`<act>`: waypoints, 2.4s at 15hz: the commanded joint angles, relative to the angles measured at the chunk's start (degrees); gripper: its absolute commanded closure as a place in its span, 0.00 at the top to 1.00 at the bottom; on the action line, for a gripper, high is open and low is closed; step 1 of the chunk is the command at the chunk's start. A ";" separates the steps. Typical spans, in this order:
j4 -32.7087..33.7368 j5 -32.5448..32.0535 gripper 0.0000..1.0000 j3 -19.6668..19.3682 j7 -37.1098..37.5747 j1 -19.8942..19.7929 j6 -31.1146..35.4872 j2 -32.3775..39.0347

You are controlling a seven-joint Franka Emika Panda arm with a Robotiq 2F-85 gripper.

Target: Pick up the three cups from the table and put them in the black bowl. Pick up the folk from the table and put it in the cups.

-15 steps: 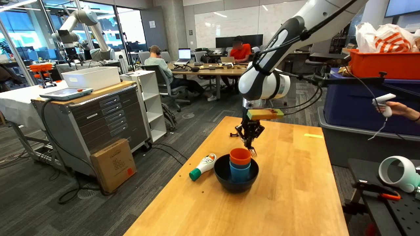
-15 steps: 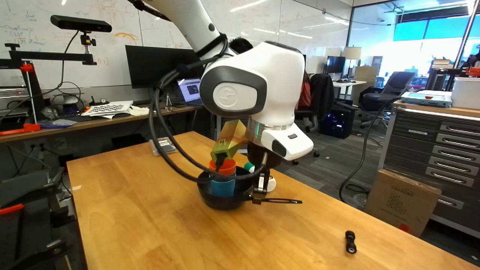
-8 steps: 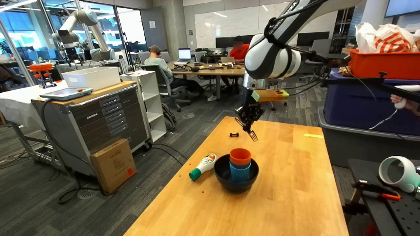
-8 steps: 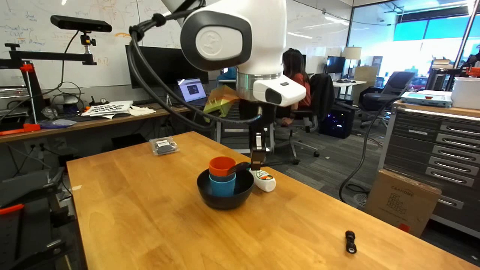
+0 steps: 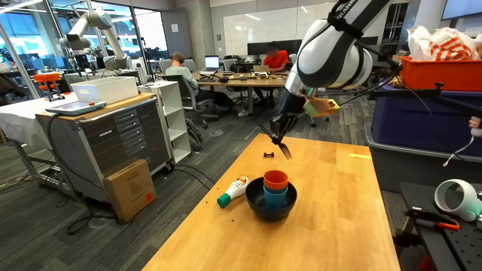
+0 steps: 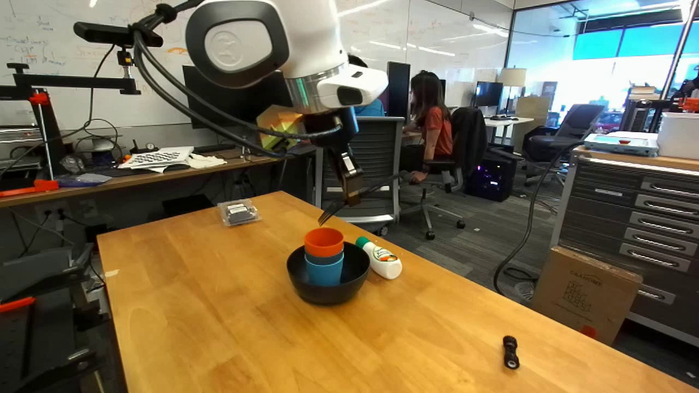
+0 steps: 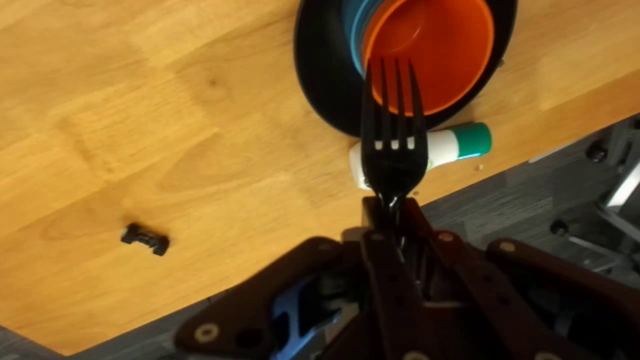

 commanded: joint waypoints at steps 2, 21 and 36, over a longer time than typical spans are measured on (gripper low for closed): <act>-9.27 12.45 0.11 11.95 -16.87 -3.41 13.61 -4.23; -17.51 -0.75 0.11 43.03 -22.80 -35.43 47.94 6.06; -17.17 -31.56 0.05 11.11 13.28 -12.42 56.70 9.75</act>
